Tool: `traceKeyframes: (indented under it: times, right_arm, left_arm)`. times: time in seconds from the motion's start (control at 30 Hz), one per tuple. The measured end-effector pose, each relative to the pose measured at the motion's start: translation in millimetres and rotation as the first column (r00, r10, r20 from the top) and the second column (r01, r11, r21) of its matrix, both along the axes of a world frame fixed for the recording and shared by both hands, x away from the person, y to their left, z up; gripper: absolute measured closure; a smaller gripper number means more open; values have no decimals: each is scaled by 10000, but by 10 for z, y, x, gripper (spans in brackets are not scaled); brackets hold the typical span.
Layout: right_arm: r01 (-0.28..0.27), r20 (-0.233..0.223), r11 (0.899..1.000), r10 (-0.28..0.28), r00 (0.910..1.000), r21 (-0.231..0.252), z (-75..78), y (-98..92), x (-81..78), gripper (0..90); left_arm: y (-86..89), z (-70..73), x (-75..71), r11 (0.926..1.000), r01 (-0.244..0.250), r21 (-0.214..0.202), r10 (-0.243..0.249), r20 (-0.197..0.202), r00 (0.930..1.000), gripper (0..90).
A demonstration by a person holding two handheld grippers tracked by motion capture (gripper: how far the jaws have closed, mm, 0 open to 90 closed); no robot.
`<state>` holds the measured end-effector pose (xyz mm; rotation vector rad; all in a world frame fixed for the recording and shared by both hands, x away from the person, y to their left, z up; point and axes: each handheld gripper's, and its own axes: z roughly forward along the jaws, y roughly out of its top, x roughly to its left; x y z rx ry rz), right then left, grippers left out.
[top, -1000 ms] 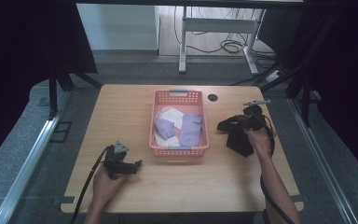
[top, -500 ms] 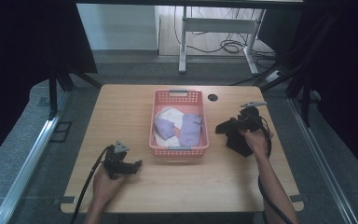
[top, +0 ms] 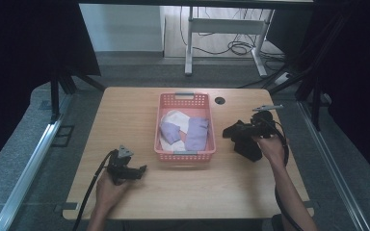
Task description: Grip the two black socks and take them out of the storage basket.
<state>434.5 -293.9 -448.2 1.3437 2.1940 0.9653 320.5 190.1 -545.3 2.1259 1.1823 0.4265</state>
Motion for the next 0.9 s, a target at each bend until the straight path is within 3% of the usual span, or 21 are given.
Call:
traceKeyframes:
  times: [0.4,0.9]
  right_arm:
    - [-931,37,9952,931,9957,294,49,115,-269,212]
    - [-1728,164,9846,1724,9849,247,-5,335,-586,184]
  left_arm:
    - [0,0,0,10000,0,0,0,-1,10000,106]
    - [-3,-2,-1,10000,-33,-27,33,21,10000,106]
